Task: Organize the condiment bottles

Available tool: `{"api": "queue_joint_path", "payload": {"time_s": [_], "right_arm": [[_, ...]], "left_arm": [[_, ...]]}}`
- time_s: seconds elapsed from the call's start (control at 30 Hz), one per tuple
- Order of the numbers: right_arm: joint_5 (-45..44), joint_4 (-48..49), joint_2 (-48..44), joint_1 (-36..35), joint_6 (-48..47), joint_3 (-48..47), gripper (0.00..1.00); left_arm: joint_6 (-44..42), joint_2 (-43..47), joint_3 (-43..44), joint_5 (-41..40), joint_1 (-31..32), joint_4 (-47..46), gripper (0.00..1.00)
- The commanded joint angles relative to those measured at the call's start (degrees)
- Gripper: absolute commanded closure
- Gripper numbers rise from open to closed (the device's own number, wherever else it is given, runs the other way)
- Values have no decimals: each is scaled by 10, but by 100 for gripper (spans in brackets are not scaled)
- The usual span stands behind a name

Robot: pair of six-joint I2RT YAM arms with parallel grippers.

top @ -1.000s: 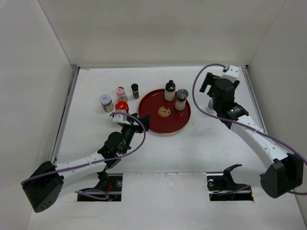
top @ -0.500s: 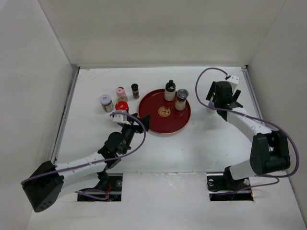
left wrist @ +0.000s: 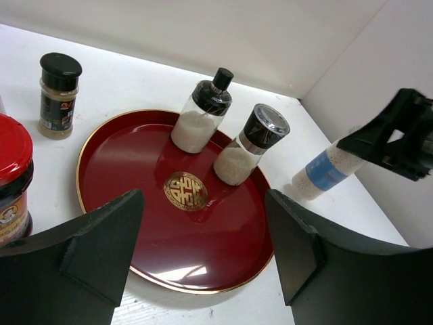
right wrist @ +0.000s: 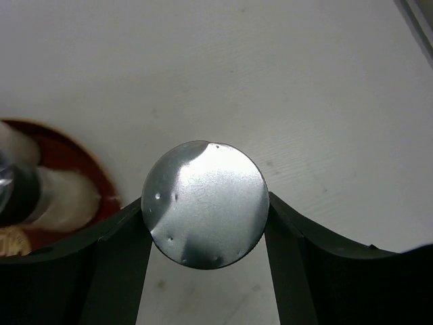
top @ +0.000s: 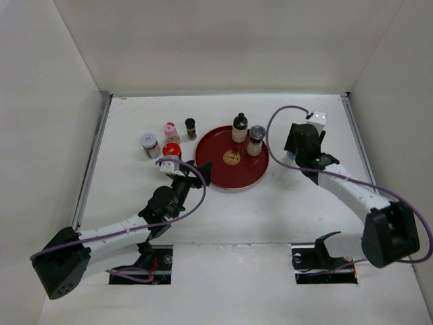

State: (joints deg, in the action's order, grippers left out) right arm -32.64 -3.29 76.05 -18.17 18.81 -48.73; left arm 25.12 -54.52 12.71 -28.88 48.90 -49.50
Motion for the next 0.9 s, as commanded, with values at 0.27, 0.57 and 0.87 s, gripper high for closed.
{"api": "queue_joint_path", "payload": {"time_s": [0.27, 0.57, 0.87], "right_arm": [[-23, 14, -116, -193, 46, 6, 50], [-18, 86, -9, -233, 47, -15, 50], [-44, 108, 43, -249, 38, -1, 47]], "left_arm": [[5, 6, -2, 4, -3, -24, 29], [5, 4, -3, 2, -3, -24, 29], [5, -1, -1, 3, -4, -24, 29]]}}
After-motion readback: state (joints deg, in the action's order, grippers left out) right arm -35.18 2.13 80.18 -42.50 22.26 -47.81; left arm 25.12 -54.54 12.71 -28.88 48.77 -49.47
